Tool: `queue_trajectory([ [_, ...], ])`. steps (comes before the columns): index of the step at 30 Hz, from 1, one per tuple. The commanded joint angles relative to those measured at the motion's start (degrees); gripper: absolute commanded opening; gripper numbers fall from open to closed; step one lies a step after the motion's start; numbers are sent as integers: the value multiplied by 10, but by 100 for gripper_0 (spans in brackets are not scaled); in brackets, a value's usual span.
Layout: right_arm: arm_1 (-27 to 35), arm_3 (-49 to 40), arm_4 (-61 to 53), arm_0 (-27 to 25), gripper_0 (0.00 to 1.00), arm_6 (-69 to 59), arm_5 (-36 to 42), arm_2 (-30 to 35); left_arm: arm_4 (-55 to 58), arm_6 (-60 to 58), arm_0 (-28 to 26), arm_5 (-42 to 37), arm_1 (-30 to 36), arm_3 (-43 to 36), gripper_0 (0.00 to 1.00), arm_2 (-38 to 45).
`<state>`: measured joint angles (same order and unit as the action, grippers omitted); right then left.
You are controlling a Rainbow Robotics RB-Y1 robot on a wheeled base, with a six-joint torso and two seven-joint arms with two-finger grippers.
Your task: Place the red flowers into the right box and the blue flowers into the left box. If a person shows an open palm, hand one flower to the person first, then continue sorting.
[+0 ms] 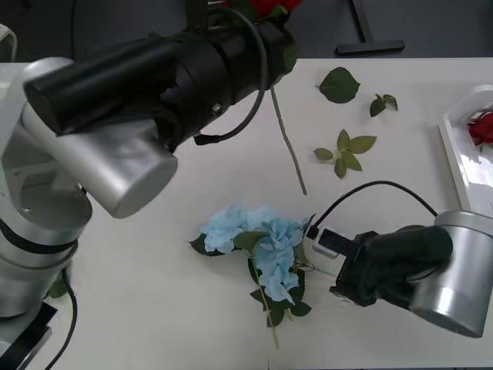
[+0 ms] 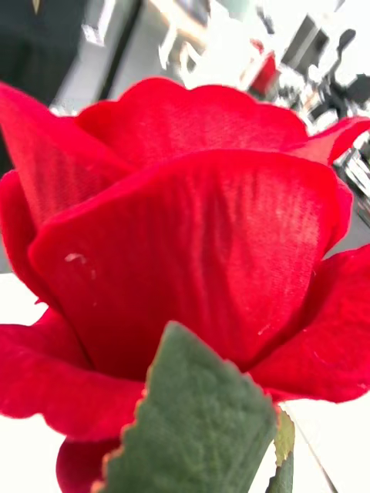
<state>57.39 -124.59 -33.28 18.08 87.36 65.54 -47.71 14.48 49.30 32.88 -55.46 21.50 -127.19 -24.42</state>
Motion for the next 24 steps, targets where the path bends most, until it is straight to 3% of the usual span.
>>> queue_trajectory([
  [1,23,-13,-109,-21,96,70,0,141,-113,-66,25,47,-52,1,0,-76],
  [5,11,12,-265,-60,96,178,28,288,-214,-114,25,73,-77,29,0,-125],
  [11,-25,71,-409,-71,96,287,97,431,-310,-181,25,105,-116,72,0,-166],
  [16,-35,140,-531,-67,96,374,111,483,-352,-208,25,111,-139,97,0,-176],
  [24,-39,185,-625,-50,96,418,78,491,-355,-209,25,113,-141,101,0,-178],
])
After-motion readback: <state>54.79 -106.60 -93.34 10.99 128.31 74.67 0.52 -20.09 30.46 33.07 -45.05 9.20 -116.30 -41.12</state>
